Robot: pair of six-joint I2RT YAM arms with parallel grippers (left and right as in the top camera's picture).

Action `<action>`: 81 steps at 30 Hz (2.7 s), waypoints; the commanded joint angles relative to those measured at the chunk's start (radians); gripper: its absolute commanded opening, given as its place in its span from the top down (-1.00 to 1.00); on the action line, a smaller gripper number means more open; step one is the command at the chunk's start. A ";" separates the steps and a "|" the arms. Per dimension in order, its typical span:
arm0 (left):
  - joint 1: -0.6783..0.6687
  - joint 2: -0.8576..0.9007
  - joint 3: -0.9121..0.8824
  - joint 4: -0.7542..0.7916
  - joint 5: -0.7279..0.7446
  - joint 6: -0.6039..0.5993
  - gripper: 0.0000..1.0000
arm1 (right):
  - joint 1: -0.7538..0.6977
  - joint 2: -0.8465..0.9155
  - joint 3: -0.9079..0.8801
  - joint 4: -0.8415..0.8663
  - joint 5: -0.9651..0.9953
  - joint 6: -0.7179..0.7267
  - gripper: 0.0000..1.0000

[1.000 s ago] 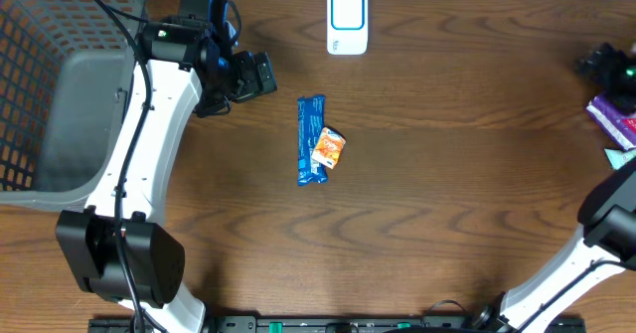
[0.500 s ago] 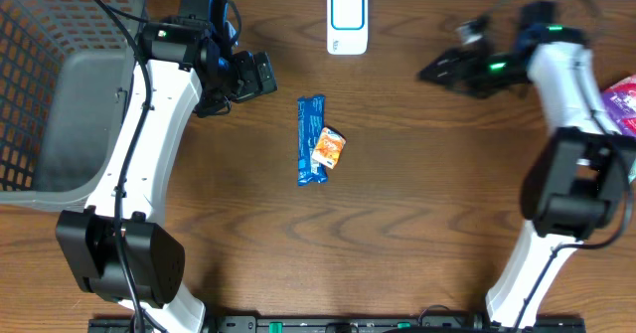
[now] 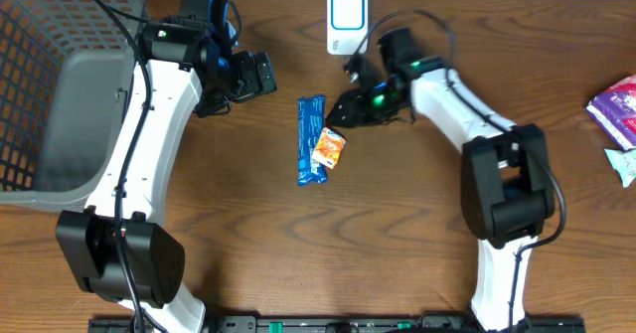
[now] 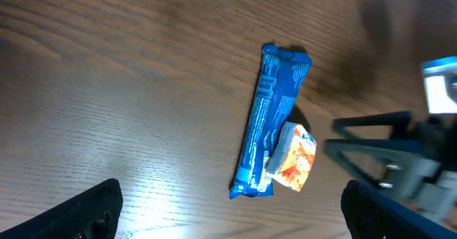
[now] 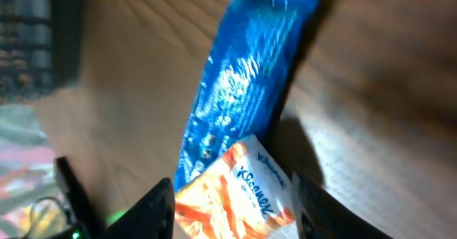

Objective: Scan the item barcode
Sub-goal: 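Reach the right gripper to the orange tissue pack and grasp it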

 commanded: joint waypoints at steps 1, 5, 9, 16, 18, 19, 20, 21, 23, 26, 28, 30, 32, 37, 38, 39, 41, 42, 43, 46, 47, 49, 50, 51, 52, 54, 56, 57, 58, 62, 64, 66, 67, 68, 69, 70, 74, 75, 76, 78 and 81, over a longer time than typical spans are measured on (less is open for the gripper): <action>0.003 0.002 0.005 -0.002 -0.014 0.010 -0.96 | 0.056 -0.003 -0.033 0.008 0.118 0.134 0.06; 0.003 0.002 0.005 -0.002 -0.014 0.010 -0.96 | 0.107 -0.003 -0.061 0.009 0.206 0.161 0.06; 0.003 0.002 0.005 -0.002 -0.014 0.010 -0.96 | 0.123 -0.003 -0.063 -0.066 0.397 0.187 0.02; 0.003 0.002 0.005 -0.002 -0.014 0.010 -0.96 | 0.084 -0.053 -0.036 -0.328 0.637 0.226 -0.06; 0.003 0.002 0.005 -0.002 -0.014 0.010 -0.96 | 0.074 -0.091 -0.036 -0.387 0.686 0.226 -0.09; 0.003 0.002 0.005 -0.002 -0.014 0.010 -0.96 | 0.073 -0.108 -0.036 -0.409 0.708 0.226 -0.09; 0.003 0.002 0.005 -0.002 -0.014 0.010 -0.96 | 0.073 -0.128 -0.036 -0.427 0.726 0.226 -0.11; 0.003 0.002 0.005 -0.002 -0.014 0.010 -0.96 | 0.074 -0.145 -0.036 -0.437 0.737 0.224 -0.11; 0.003 0.002 0.005 -0.002 -0.014 0.010 -0.96 | 0.074 -0.180 -0.036 -0.436 0.727 0.185 -0.11; 0.003 0.002 0.005 -0.002 -0.014 0.010 -0.96 | 0.076 -0.224 -0.036 -0.404 0.682 0.039 -0.10; 0.003 0.002 0.005 -0.002 -0.014 0.010 -0.96 | 0.078 -0.235 -0.036 -0.375 0.650 -0.051 -0.04; 0.003 0.002 0.005 -0.002 -0.014 0.010 -0.96 | 0.078 -0.233 -0.038 -0.348 0.583 -0.160 0.13; 0.003 0.002 0.005 -0.002 -0.014 0.010 -0.96 | 0.078 -0.221 -0.039 -0.347 0.488 -0.299 0.16; 0.003 0.002 0.005 -0.002 -0.014 0.010 -0.96 | 0.070 -0.162 -0.044 -0.377 0.331 -0.498 0.15; 0.003 0.002 0.005 -0.002 -0.014 0.010 -0.96 | 0.068 -0.152 -0.050 -0.377 0.316 -0.500 0.14; 0.003 0.002 0.005 -0.002 -0.014 0.010 -0.95 | 0.067 -0.140 -0.057 -0.374 0.299 -0.501 0.14; 0.003 0.002 0.005 -0.002 -0.014 0.010 -0.96 | 0.067 -0.113 -0.068 -0.370 0.247 -0.528 0.14; 0.003 0.002 0.005 -0.002 -0.014 0.010 -0.96 | 0.067 -0.100 -0.071 -0.372 0.225 -0.550 0.13; 0.003 0.002 0.005 -0.002 -0.014 0.010 -0.96 | 0.067 -0.088 -0.072 -0.375 0.214 -0.568 0.12; 0.003 0.002 0.005 -0.002 -0.014 0.010 -0.96 | 0.066 -0.057 -0.072 -0.380 0.221 -0.572 0.07; 0.003 0.002 0.005 -0.002 -0.014 0.010 -0.96 | 0.064 -0.050 -0.072 -0.385 0.231 -0.572 0.07; 0.003 0.002 0.005 -0.002 -0.014 0.010 -0.96 | 0.057 -0.045 -0.073 -0.401 0.255 -0.572 0.09; 0.003 0.002 0.005 -0.002 -0.014 0.010 -0.96 | 0.053 -0.044 -0.072 -0.410 0.270 -0.572 0.11; 0.003 0.002 0.005 -0.002 -0.014 0.010 -0.96 | 0.050 -0.044 -0.073 -0.418 0.283 -0.572 0.16; 0.003 0.002 0.005 -0.002 -0.014 0.010 -0.96 | 0.045 -0.044 -0.073 -0.427 0.292 -0.572 0.25; 0.003 0.002 0.005 -0.002 -0.014 0.010 -0.96 | 0.034 -0.044 -0.072 -0.441 0.295 -0.573 0.37; 0.003 0.002 0.005 -0.002 -0.014 0.010 -0.96 | 0.022 -0.044 -0.073 -0.451 0.285 -0.572 0.39; 0.003 0.002 0.005 -0.002 -0.014 0.010 -0.96 | 0.018 -0.044 -0.073 -0.454 0.278 -0.572 0.38; 0.003 0.002 0.005 -0.002 -0.014 0.010 -0.96 | 0.015 -0.044 -0.073 -0.457 0.275 -0.572 0.38; 0.003 0.002 0.005 -0.002 -0.014 0.010 -0.96 | 0.010 -0.044 -0.085 -0.454 0.257 -0.574 0.38; 0.003 0.002 0.005 -0.002 -0.014 0.010 -0.96 | 0.014 -0.044 -0.100 -0.444 0.225 -0.594 0.33; 0.003 0.002 0.005 -0.002 -0.014 0.010 -0.96 | 0.019 -0.044 -0.117 -0.430 0.204 -0.606 0.24; 0.003 0.002 0.005 -0.002 -0.014 0.010 -0.96 | 0.019 -0.044 -0.128 -0.425 0.204 -0.606 0.22; 0.003 0.002 0.005 -0.002 -0.014 0.010 -0.96 | 0.019 -0.044 -0.138 -0.418 0.204 -0.605 0.21; 0.003 0.002 0.005 -0.002 -0.014 0.010 -0.96 | 0.019 -0.044 -0.149 -0.411 0.204 -0.605 0.19; 0.003 0.002 0.005 -0.002 -0.014 0.010 -0.96 | 0.019 -0.044 -0.159 -0.404 0.204 -0.605 0.20; 0.003 0.002 0.005 -0.002 -0.014 0.010 -0.96 | 0.019 -0.044 -0.201 -0.364 0.204 -0.605 0.29; 0.003 0.002 0.005 -0.002 -0.014 0.010 -0.96 | 0.019 -0.044 -0.203 -0.357 0.200 -0.603 0.42; 0.003 0.002 0.005 -0.002 -0.014 0.010 -0.96 | 0.019 -0.044 -0.204 -0.356 0.196 -0.592 0.60; 0.003 0.002 0.005 -0.002 -0.014 0.010 -0.96 | 0.019 -0.044 -0.203 -0.349 0.177 -0.562 0.90; 0.003 0.002 0.005 -0.002 -0.014 0.010 -0.96 | 0.014 -0.044 -0.201 -0.328 0.141 -0.505 0.97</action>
